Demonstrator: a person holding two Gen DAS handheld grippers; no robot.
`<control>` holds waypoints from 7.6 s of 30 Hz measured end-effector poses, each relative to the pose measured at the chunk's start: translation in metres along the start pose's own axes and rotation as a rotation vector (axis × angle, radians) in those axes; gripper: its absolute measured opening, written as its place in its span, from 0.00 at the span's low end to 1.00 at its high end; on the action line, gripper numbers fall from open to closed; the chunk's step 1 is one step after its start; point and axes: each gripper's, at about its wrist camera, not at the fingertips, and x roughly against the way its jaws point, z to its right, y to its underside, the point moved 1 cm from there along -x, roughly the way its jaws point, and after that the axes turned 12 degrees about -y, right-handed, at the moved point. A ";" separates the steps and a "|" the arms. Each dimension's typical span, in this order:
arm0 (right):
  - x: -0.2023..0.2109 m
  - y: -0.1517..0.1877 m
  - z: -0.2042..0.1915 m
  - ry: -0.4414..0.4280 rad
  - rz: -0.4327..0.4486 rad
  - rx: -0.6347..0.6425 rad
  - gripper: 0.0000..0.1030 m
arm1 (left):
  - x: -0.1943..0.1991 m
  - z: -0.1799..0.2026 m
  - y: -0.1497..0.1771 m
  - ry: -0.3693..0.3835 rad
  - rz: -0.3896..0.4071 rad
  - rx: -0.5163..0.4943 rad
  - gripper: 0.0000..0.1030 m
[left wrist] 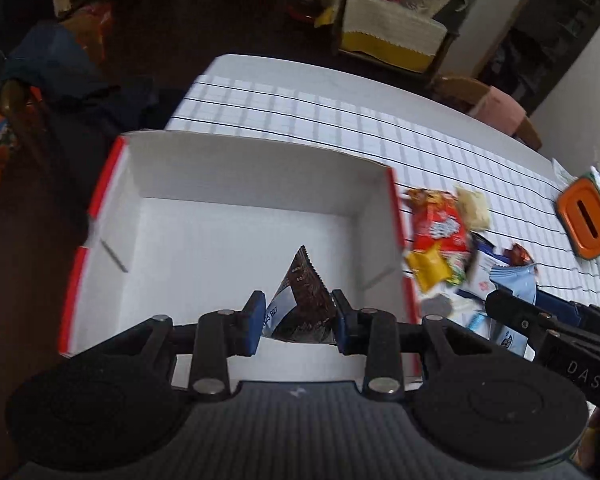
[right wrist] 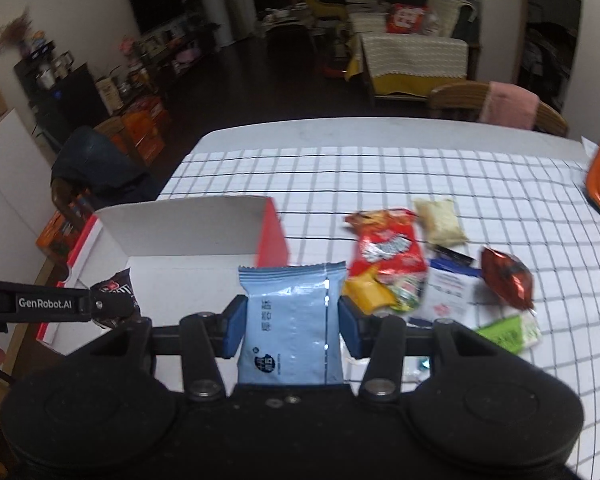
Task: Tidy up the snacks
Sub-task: 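Carry both snacks over the box and open both grippers to drop them, then withdraw both tools from the box back toward the snack pile, then grasp the green bar with the right gripper while the left gripper grasps the blue candy, then carry the green bar and blue candy into the box and open both grippers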
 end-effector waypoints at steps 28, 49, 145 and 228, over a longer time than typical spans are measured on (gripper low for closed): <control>-0.151 0.002 -0.076 -0.051 -0.222 0.165 0.45 | -0.083 -0.059 -0.007 -0.124 -0.060 -0.153 0.33; -0.182 0.013 -0.072 0.000 -0.286 0.151 0.46 | -0.117 -0.053 0.002 -0.129 -0.125 -0.244 0.34; -0.047 0.049 0.271 0.335 -0.034 -0.351 0.95 | -0.031 0.228 0.091 0.028 0.190 -0.439 0.83; 0.069 0.079 0.146 0.034 0.024 -0.077 0.40 | -0.018 0.185 0.072 0.171 0.033 -0.334 0.12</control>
